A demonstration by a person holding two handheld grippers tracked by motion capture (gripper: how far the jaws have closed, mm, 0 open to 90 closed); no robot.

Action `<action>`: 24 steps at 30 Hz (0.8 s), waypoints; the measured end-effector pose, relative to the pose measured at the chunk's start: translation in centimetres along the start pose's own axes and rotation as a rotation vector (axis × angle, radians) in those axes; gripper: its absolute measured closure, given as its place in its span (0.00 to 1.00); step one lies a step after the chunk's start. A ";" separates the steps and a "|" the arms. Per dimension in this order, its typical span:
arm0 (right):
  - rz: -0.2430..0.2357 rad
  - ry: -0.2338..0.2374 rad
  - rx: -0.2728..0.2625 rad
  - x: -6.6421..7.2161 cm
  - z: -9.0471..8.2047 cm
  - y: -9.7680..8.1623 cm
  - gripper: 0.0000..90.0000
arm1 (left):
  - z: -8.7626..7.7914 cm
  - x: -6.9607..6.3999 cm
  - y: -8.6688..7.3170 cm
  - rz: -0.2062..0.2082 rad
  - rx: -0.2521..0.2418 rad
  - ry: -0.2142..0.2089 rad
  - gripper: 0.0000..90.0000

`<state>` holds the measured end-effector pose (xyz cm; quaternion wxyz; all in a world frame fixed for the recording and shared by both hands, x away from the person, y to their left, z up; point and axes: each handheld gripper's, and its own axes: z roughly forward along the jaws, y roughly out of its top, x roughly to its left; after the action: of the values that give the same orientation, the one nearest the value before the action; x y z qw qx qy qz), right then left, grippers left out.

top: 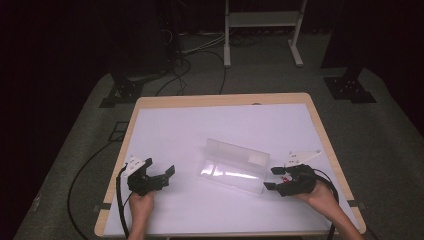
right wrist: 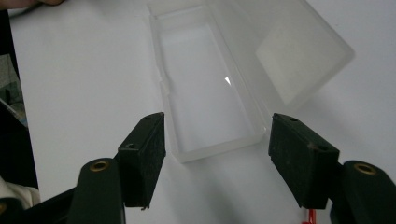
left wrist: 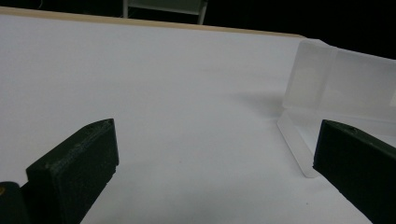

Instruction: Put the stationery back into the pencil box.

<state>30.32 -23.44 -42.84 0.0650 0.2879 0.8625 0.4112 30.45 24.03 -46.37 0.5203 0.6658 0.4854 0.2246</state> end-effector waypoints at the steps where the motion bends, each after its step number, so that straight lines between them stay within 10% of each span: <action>1: 0.005 -0.006 -0.007 -0.1 -0.2 -0.2 0.40 | 0.0 0.0 0.0 0.000 0.002 0.000 0.00; 24: 0.091 -0.085 -0.028 -2.0 -3.0 -3.9 0.42 | 0.0 -0.1 0.0 0.004 0.002 0.005 0.00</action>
<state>29.19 -28.52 -44.07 0.0869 0.3432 0.8391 0.4130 30.40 23.94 -46.37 0.5181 0.6667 0.4853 0.2270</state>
